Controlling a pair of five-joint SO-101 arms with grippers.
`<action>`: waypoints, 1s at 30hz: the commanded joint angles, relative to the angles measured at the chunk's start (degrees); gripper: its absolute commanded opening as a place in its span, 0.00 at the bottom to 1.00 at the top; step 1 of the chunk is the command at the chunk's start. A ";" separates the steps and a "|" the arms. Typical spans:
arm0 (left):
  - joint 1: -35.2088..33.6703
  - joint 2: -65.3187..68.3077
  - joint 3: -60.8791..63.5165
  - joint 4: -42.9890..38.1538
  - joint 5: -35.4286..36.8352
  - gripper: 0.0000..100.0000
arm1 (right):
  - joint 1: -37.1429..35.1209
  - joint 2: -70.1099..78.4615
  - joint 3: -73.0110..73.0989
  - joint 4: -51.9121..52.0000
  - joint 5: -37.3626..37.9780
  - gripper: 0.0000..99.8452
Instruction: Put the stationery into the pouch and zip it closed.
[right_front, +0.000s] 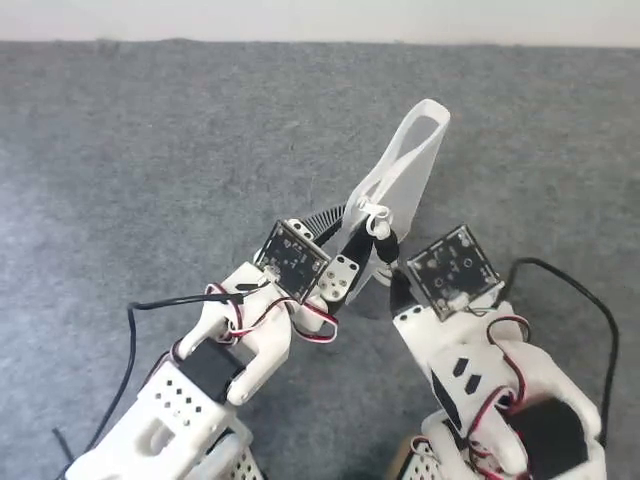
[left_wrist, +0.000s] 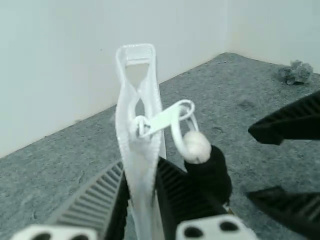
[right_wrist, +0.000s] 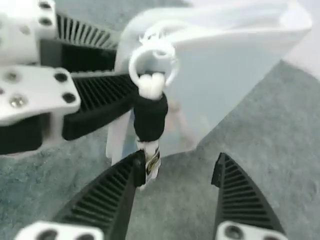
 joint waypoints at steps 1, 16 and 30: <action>-0.18 -0.09 -0.66 -1.41 -0.53 0.01 | -0.57 -0.13 0.18 -3.21 1.23 0.22; -0.18 -0.26 -0.66 -1.41 -0.53 0.01 | -2.95 -0.13 9.32 -15.43 1.23 0.22; -0.09 -0.35 1.54 -1.41 -0.88 0.01 | 4.97 -0.84 4.04 -18.15 2.29 0.01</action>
